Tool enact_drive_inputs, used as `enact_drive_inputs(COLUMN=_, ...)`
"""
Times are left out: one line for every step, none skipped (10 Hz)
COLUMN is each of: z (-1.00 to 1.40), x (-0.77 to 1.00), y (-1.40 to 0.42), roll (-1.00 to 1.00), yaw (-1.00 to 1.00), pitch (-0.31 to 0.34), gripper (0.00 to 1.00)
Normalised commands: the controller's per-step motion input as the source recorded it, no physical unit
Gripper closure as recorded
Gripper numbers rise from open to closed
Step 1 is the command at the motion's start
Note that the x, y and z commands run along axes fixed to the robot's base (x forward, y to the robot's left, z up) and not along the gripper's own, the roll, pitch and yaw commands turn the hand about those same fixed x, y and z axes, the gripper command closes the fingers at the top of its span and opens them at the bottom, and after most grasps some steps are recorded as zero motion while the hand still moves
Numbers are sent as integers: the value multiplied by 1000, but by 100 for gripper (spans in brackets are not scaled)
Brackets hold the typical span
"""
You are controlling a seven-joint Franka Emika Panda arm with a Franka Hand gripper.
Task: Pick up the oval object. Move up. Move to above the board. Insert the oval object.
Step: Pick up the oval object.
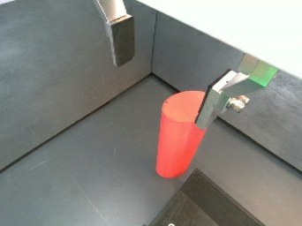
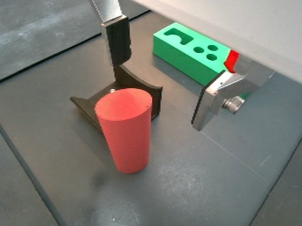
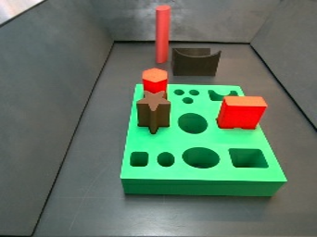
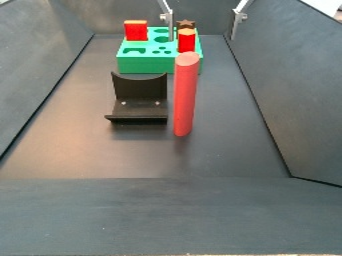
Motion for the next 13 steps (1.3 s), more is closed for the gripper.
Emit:
enact_drive_inputs(z=0, x=0, y=-97, roll=29, yaw=0, pitch=0, gripper=0)
enact_drive_inputs(z=-303, x=0, y=0, roll=0, yaw=-280, pitch=-69, gripper=0)
enact_drive_inputs(z=-537, x=86, y=86, roll=0, yaw=-617, pitch=-160, gripper=0)
enact_drive_inputs(z=-449, x=146, y=146, roll=-3, yaw=-737, pitch=-119, gripper=0)
enact_drive_inputs(z=-414, x=149, y=74, roll=0, yaw=-931, pitch=-87, gripper=0)
enact_drive_inputs(z=-397, x=86, y=46, roll=0, yaw=-974, pitch=-91, gripper=0)
enact_drive_inputs(z=-471, x=80, y=40, roll=0, yaw=-983, pitch=-67, gripper=0)
enact_drive_inputs(z=-669, x=183, y=23, roll=6, yaw=-914, pitch=-19, gripper=0)
enact_drive_inputs(z=-789, x=120, y=243, roll=1, yaw=-711, pitch=-10, gripper=0)
enact_drive_inputs(z=-537, x=0, y=360, roll=0, yaw=-654, pitch=-47, gripper=0)
enact_drive_inputs(z=0, x=-43, y=131, roll=-127, yaw=0, pitch=-47, gripper=0)
enact_drive_inputs(z=0, x=0, y=-46, roll=57, yaw=0, pitch=0, gripper=0)
enact_drive_inputs(z=0, x=0, y=0, roll=13, yaw=0, pitch=0, gripper=0)
